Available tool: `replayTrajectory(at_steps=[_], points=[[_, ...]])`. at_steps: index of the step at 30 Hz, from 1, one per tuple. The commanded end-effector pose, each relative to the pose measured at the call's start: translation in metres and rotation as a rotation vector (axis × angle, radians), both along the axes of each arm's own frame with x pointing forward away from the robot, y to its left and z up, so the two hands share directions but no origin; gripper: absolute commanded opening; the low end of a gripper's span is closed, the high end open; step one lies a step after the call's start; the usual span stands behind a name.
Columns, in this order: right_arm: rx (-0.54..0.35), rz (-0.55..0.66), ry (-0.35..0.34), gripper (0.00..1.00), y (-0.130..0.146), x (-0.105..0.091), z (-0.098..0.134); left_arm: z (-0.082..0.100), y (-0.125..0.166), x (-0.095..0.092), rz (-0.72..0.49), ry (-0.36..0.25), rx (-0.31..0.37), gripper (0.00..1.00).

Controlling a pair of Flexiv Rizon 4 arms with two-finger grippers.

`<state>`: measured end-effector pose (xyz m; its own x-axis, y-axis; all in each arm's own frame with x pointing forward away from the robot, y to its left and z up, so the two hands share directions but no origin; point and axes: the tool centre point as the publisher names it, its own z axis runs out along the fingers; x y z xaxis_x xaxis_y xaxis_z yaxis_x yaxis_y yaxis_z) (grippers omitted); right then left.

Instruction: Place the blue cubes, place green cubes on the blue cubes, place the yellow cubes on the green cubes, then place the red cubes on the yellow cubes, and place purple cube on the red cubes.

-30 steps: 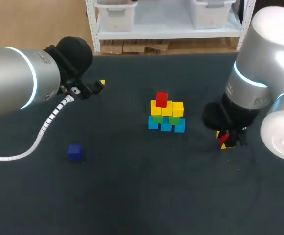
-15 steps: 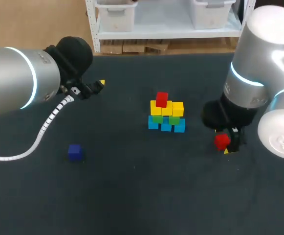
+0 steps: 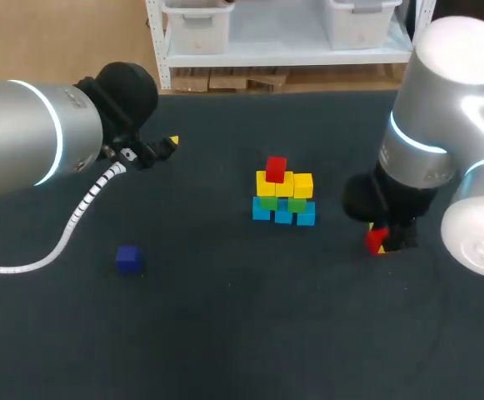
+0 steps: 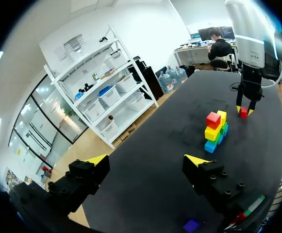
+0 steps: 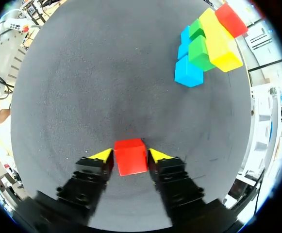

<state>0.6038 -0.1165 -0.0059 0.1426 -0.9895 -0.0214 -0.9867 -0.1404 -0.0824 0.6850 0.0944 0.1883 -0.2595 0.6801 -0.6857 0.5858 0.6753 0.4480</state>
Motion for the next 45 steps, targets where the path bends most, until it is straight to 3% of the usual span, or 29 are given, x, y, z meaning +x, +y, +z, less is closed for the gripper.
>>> replayTrajectory(at_steps=[1, 15, 22, 28, 36, 45], points=[[-0.008, -0.013, -0.006, 0.0, 0.0, 0.001, 0.004, 0.0, 0.001, 0.001, -0.004, 0.002, -0.001, 1.0], [-0.036, -0.184, 0.032, 0.0, 0.008, 0.018, 0.043, 0.0, 0.001, 0.001, -0.004, 0.002, -0.001, 1.0], [-0.022, -0.174, -0.035, 0.0, 0.022, 0.038, 0.087, 0.0, 0.001, 0.001, -0.004, 0.002, -0.001, 1.0], [0.022, -0.156, -0.04, 0.0, 0.042, 0.047, 0.118, 0.0, 0.001, 0.001, -0.004, 0.002, -0.001, 1.0], [0.073, -0.133, 0.009, 0.0, 0.066, 0.049, 0.123, 0.0, 0.001, 0.001, -0.004, 0.002, -0.001, 1.0], [0.072, -0.152, -0.011, 0.0, 0.094, 0.05, 0.128, 0.0, 0.001, 0.001, -0.004, 0.002, -0.001, 1.0]])
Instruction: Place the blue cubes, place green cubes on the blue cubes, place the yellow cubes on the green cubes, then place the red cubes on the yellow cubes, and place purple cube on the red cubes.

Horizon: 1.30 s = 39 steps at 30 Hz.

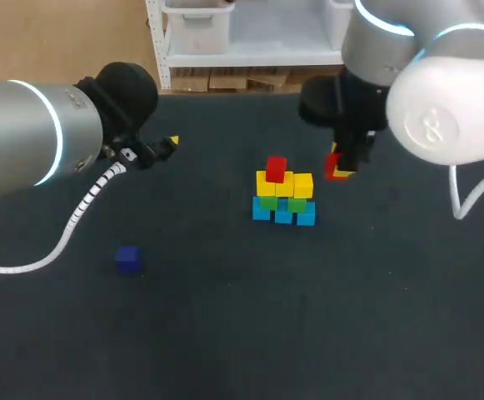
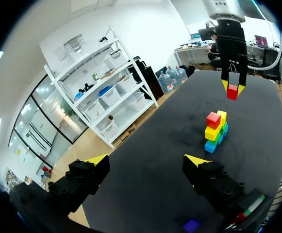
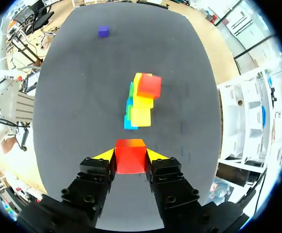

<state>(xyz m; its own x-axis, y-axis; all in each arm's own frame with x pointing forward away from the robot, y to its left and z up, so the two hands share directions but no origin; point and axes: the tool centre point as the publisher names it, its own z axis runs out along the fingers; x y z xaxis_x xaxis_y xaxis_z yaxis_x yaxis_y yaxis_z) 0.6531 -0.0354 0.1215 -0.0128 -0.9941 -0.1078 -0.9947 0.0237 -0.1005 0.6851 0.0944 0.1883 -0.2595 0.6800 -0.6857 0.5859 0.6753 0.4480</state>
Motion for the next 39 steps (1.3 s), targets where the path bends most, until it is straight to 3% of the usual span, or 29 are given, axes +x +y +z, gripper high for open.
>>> replayTrajectory(at_steps=[1, 5, 10, 39], points=[[-0.018, 0.012, 0.004, 0.0, 0.016, 0.0, 0.0, 0.0, 0.001, 0.001, -0.004, 0.002, -0.001, 1.0], [-0.047, 0.019, -0.024, 0.0, 0.027, 0.0, -0.005, 0.0, 0.001, 0.001, -0.004, 0.002, -0.001, 1.0], [-0.051, 0.031, -0.014, 0.0, 0.036, 0.001, -0.008, 0.0, 0.001, 0.001, -0.004, 0.002, -0.001, 1.0], [-0.078, 0.039, 0.002, 0.0, 0.053, 0.02, -0.027, 0.0, 0.001, 0.001, -0.004, 0.002, -0.001, 1.0]])
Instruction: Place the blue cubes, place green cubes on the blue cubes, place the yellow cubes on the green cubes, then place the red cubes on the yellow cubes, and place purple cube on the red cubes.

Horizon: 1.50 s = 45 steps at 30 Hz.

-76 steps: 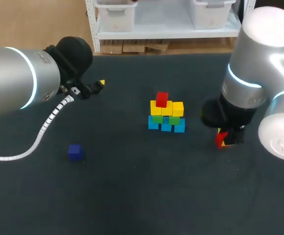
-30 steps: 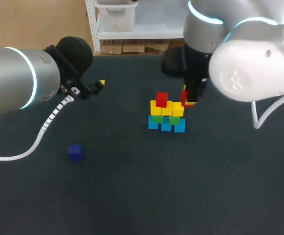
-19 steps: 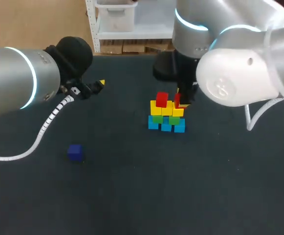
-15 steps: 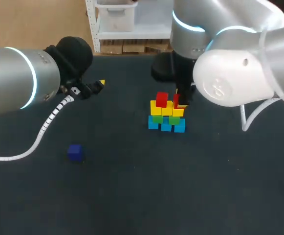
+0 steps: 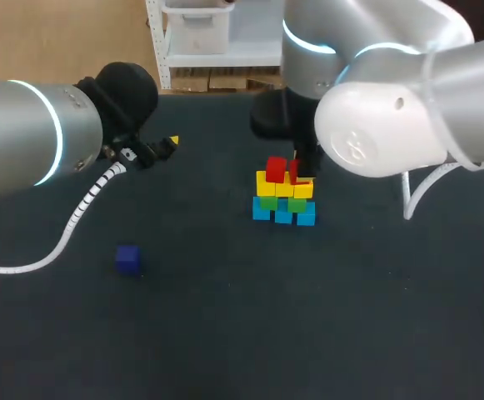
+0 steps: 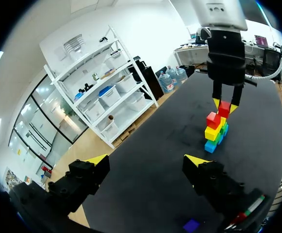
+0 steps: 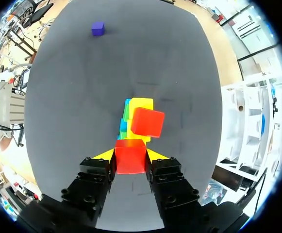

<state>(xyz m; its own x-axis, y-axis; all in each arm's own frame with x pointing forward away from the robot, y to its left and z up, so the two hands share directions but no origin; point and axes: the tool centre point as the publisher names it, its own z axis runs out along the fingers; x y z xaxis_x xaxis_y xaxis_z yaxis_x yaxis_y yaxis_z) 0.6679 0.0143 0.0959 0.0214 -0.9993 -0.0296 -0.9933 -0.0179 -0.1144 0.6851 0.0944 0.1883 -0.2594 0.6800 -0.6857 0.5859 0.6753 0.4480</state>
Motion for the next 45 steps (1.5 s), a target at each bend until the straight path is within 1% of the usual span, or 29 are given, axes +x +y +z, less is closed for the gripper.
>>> replayTrajectory(at_steps=[1, 19, 21, 24, 28, 30, 33, 37, 38, 45], points=[[-0.005, 0.005, 0.013, 0.0, 0.0035, 0.0064, -0.0019, 0.0002, 0.0005, 0.0011, -0.004, 0.002, -0.001, 1.0], [-0.035, -0.002, -0.001, 0.0, 0.0051, 0.0154, -0.0075, 0.0002, 0.0005, 0.0011, -0.004, 0.002, -0.001, 1.0], [-0.037, -0.002, -0.002, 0.06, 0.0051, 0.0153, -0.0078, 0.0002, 0.0005, 0.0011, -0.004, 0.002, -0.001, 1.0], [-0.035, -0.001, -0.002, 0.1, 0.0054, 0.0151, -0.008, 0.0002, 0.0005, 0.0011, -0.004, 0.002, -0.001, 1.0], [-0.034, -0.004, -0.001, 0.09, 0.0061, 0.0159, -0.0092, 0.0002, 0.0005, 0.0011, -0.004, 0.002, -0.001, 1.0], [-0.035, -0.004, -0.001, 0.11, 0.0065, 0.0155, -0.0096, 0.0002, 0.0005, 0.0011, -0.004, 0.002, -0.001, 1.0], [-0.039, -0.004, -0.002, 0.24, 0.0062, 0.015, -0.0099, 0.0002, 0.0005, 0.0011, -0.004, 0.002, -0.001, 1.0], [-0.042, -0.011, -0.007, 0.49, 0.005, 0.0149, -0.0102, 0.0002, 0.0005, 0.0011, -0.004, 0.002, -0.001, 1.0], [-0.043, -0.012, -0.008, 1.0, 0.0047, 0.015, -0.0102, 0.0002, 0.0005, 0.0011, -0.004, 0.002, -0.001, 1.0], [-0.036, -0.021, -0.009, 1.0, 0.0042, 0.0152, -0.01, 0.0002, 0.0005, 0.0011, -0.004, 0.002, -0.001, 1.0]])
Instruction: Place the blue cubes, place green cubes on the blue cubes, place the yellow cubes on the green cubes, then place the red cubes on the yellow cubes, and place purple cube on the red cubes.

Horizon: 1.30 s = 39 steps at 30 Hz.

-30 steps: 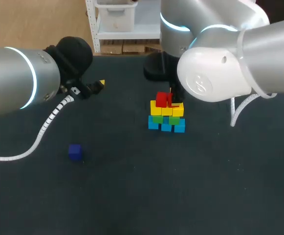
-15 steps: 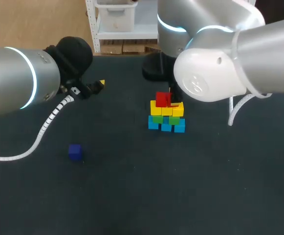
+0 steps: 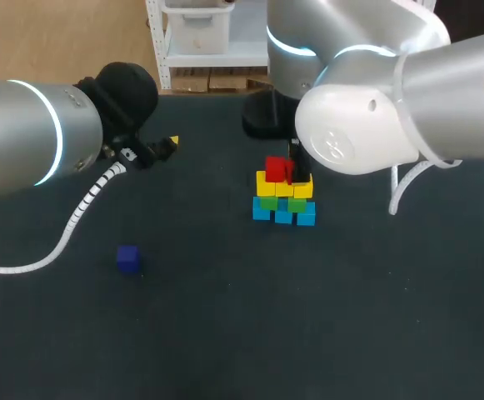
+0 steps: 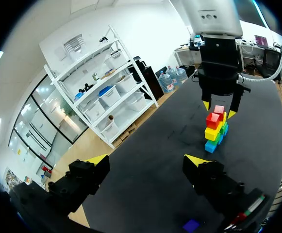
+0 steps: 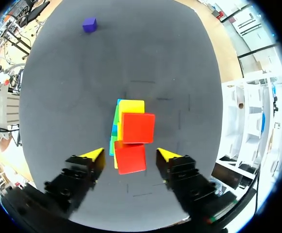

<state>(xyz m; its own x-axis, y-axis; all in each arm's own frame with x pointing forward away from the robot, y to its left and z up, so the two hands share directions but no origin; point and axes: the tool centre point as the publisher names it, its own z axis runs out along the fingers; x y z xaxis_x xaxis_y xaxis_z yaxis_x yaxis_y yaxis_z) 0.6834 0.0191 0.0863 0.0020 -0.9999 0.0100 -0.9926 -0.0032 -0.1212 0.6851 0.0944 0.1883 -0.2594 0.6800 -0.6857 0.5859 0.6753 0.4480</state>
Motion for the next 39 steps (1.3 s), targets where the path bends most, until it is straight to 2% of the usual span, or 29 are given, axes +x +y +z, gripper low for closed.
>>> replayTrajectory(at_steps=[1, 5, 8, 10, 13, 18, 21, 28, 39], points=[[0.004, -0.002, -0.002, 1.0, -0.0006, -0.0003, -0.0003, 0.0002, 0.0005, 0.0011, -0.004, 0.002, -0.001, 1.0], [-0.002, -0.017, -0.03, 1.0, -0.0022, 0.0029, 0.0005, 0.0002, 0.0005, 0.0011, -0.004, 0.002, -0.001, 1.0], [-0.002, -0.022, -0.043, 0.86, -0.0026, 0.0036, 0.0, 0.0002, 0.0005, 0.0011, -0.004, 0.002, -0.001, 1.0], [0.001, -0.022, -0.041, 0.71, -0.0025, 0.0035, 0.0001, 0.0002, 0.0005, 0.0011, -0.004, 0.002, -0.001, 1.0], [0.003, -0.025, -0.043, 0.64, -0.0024, 0.0033, 0.0, 0.0002, 0.0005, 0.0011, -0.004, 0.002, -0.001, 1.0], [0.002, -0.028, -0.051, 0.6, -0.0023, 0.003, 0.0, 0.0002, 0.0005, 0.0011, -0.004, 0.002, -0.001, 1.0], [0.003, -0.028, -0.05, 0.51, -0.0022, 0.0027, 0.0, 0.0002, 0.0005, 0.0011, -0.004, 0.002, -0.001, 1.0], [0.006, -0.028, -0.051, 0.44, -0.0009, 0.0022, 0.0009, 0.0002, 0.0005, 0.0011, -0.004, 0.002, -0.001, 1.0], [0.013, -0.03, -0.044, 0.42, 0.0008, 0.002, 0.002, 0.0002, 0.0005, 0.0011, -0.004, 0.002, -0.001, 1.0]])
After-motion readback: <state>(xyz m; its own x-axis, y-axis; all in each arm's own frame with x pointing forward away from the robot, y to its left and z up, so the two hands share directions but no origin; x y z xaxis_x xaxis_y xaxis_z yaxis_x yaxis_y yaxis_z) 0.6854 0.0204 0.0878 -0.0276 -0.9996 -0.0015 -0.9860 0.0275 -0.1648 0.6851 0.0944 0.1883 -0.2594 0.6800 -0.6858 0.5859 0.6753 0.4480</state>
